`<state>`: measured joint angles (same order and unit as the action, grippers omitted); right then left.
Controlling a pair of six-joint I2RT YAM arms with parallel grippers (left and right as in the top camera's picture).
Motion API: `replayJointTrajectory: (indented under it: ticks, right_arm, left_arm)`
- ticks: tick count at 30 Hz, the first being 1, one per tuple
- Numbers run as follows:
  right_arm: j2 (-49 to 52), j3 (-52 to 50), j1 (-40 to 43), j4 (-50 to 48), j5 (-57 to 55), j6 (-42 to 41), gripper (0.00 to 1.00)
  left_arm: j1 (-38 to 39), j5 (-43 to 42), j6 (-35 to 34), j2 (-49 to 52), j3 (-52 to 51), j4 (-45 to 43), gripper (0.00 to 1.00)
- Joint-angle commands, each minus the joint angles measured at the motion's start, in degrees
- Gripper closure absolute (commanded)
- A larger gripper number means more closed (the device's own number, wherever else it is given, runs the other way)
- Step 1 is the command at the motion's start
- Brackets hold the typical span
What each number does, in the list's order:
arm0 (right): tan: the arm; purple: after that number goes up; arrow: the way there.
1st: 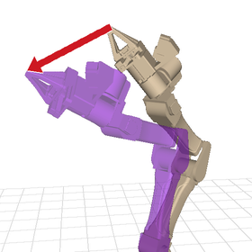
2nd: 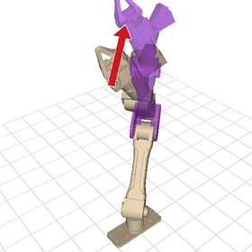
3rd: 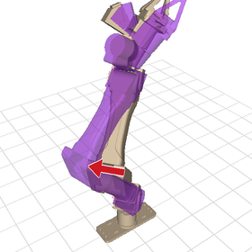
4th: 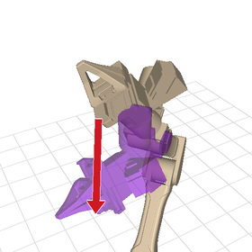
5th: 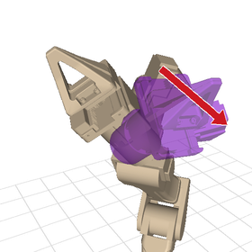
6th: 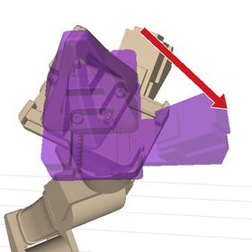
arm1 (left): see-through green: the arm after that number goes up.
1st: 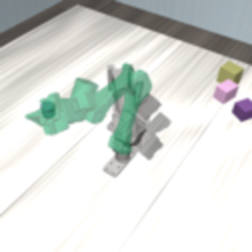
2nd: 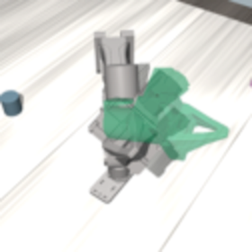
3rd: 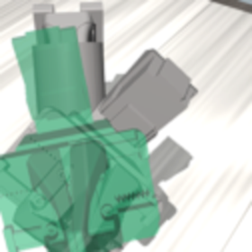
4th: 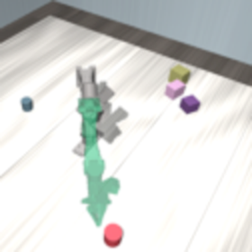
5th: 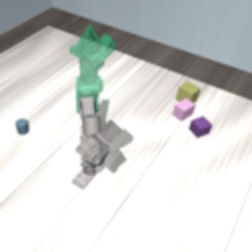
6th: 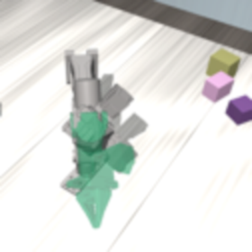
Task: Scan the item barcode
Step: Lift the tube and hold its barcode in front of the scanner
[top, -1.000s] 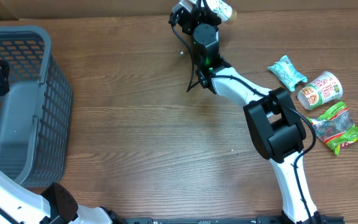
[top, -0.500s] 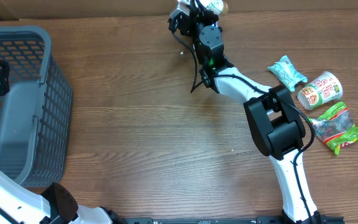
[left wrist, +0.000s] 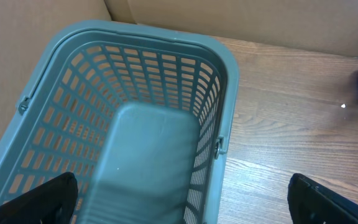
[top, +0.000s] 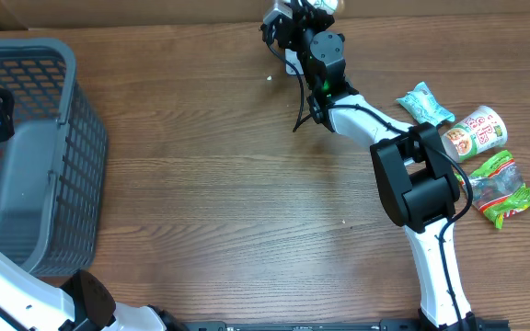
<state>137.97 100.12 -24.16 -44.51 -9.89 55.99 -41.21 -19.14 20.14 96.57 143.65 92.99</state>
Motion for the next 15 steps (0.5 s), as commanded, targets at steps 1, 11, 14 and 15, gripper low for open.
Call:
replayJointTrajectory:
  ticks: [1,11,14,15]
  right_arm:
    - [-1.38,1.66,-0.70,-0.87,0.59,-4.09,0.96]
    - [-1.38,1.64,-3.10,3.06,1.16,-4.15,0.96]
    - [-1.38,1.64,-3.10,3.06,0.96,-1.97,0.96]
    - [-1.38,1.64,-3.10,2.99,0.94,-1.46,0.96]
  left_arm:
    - [0.37,-0.79,1.09,0.07,0.02,-0.22,0.00]
    - [0.37,-0.79,1.09,0.07,0.02,-0.22,0.01]
    - [0.37,-0.79,1.09,0.07,0.02,-0.22,0.00]
    - [0.37,-0.79,1.09,0.07,0.02,-0.22,0.01]
